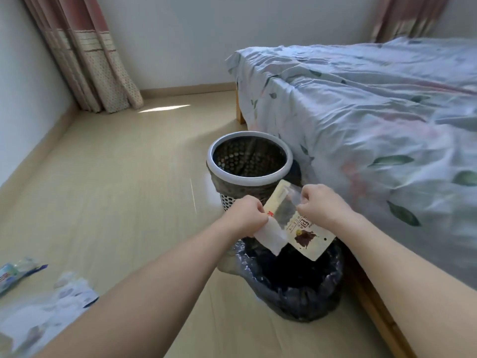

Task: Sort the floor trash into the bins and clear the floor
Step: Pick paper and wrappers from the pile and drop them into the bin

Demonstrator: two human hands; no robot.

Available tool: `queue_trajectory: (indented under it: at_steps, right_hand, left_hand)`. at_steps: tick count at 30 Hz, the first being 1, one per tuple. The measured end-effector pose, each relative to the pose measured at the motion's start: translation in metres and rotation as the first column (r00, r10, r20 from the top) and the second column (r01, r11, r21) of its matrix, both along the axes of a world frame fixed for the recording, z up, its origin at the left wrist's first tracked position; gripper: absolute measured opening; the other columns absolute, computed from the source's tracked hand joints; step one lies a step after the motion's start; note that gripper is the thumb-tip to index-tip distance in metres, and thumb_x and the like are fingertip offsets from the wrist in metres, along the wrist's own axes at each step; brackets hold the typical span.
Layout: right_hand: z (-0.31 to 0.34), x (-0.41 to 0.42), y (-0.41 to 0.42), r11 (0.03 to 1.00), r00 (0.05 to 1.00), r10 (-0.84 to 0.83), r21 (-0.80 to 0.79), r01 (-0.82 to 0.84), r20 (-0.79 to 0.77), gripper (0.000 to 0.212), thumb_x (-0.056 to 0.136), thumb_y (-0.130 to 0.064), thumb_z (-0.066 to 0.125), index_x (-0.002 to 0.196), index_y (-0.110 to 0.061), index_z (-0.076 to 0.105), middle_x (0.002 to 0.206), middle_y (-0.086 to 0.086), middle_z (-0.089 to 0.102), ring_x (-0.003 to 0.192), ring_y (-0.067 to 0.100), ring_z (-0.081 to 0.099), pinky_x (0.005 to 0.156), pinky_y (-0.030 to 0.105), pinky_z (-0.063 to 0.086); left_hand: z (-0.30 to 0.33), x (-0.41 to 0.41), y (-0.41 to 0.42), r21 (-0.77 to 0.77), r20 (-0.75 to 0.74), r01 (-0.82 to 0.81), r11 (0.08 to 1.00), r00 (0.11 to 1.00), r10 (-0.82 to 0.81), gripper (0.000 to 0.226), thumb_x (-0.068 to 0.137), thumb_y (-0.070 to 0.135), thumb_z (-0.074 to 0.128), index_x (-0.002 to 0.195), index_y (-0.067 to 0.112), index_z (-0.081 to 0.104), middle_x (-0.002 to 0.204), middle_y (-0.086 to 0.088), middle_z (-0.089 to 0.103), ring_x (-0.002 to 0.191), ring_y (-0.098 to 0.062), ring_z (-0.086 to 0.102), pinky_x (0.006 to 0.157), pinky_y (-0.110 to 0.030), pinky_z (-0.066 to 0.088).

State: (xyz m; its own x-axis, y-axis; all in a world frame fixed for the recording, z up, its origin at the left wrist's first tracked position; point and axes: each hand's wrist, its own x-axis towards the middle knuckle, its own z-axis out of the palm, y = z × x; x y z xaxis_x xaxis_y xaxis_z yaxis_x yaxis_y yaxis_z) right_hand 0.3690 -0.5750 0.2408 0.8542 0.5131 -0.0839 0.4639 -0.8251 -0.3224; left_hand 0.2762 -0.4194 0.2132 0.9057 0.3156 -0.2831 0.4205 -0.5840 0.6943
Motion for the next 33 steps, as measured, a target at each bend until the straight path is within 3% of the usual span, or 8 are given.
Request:
queue_trajectory:
  at_steps: [3, 6, 11, 16, 25, 33]
  right_hand:
    - [-0.034, 0.0, 0.002, 0.959, 0.993, 0.113, -0.265, -0.103, 0.023, 0.009, 0.094, -0.022, 0.046, 0.097, -0.02, 0.055, 0.106, 0.004, 0.061, 0.091, 0.026, 0.06, 0.07, 0.034, 0.048]
    - [-0.064, -0.009, 0.007, 0.919, 0.987, 0.149, -0.362, -0.159, -0.055, 0.019, 0.094, -0.022, 0.055, 0.112, -0.018, 0.059, 0.108, 0.004, 0.064, 0.093, 0.024, 0.064, 0.068, 0.032, 0.047]
    - [-0.073, -0.005, 0.018, 0.935, 0.985, 0.139, -0.313, -0.165, -0.104, 0.029, 0.093, -0.015, 0.052, 0.121, -0.016, 0.058, 0.116, 0.007, 0.064, 0.101, 0.026, 0.063, 0.077, 0.032, 0.05]
    - [-0.06, -0.012, 0.07, 0.966, 0.967, 0.234, -0.092, -0.243, -0.101, 0.026, 0.093, -0.021, 0.049, 0.117, -0.018, 0.06, 0.113, 0.002, 0.063, 0.101, 0.022, 0.06, 0.085, 0.033, 0.051]
    - [-0.098, -0.121, 0.278, 0.788, 0.762, 0.58, -0.038, -0.614, -0.287, 0.032, 0.087, -0.02, 0.048, 0.118, -0.02, 0.058, 0.118, -0.001, 0.057, 0.104, 0.021, 0.056, 0.09, 0.036, 0.05]
    - [-0.191, -0.198, 0.393, 0.725, 0.674, 0.622, -0.033, -0.688, -0.4, 0.036, 0.087, -0.016, 0.046, 0.121, -0.018, 0.057, 0.122, 0.001, 0.056, 0.106, 0.022, 0.057, 0.084, 0.03, 0.049]
  left_hand:
    - [-0.025, 0.008, -0.013, 0.084, -0.164, 0.099, 0.992, 0.983, -0.085, 0.02, 0.083, 0.021, 0.058, 0.083, 0.004, 0.068, 0.076, -0.011, 0.066, 0.066, -0.022, 0.058, 0.057, -0.029, 0.047]
    - [-0.036, 0.01, -0.011, 0.097, -0.127, 0.059, 0.994, 0.991, -0.047, 0.021, 0.082, 0.014, 0.052, 0.088, 0.007, 0.071, 0.087, -0.013, 0.071, 0.074, -0.021, 0.064, 0.061, -0.032, 0.052]
    - [-0.03, -0.003, 0.019, 0.083, 0.0, -0.001, 0.997, 1.0, 0.001, 0.023, 0.085, 0.009, 0.046, 0.092, 0.015, 0.067, 0.081, 0.002, 0.065, 0.082, -0.017, 0.065, 0.065, -0.028, 0.053]
    - [-0.027, -0.04, 0.08, 0.092, 0.049, -0.137, 0.986, 0.99, 0.133, 0.02, 0.087, 0.011, 0.048, 0.084, 0.021, 0.065, 0.078, 0.004, 0.065, 0.079, -0.019, 0.065, 0.072, -0.032, 0.054]
    - [-0.053, -0.189, 0.241, 0.302, -0.084, -0.392, 0.869, 0.897, 0.434, 0.026, 0.088, 0.011, 0.045, 0.1, 0.015, 0.067, 0.103, 0.001, 0.066, 0.092, -0.018, 0.059, 0.076, -0.029, 0.048]
    - [-0.116, -0.304, 0.359, 0.395, -0.241, -0.512, 0.762, 0.743, 0.624, 0.028, 0.088, 0.007, 0.046, 0.101, 0.019, 0.067, 0.109, 0.003, 0.065, 0.096, -0.017, 0.058, 0.079, -0.028, 0.048]
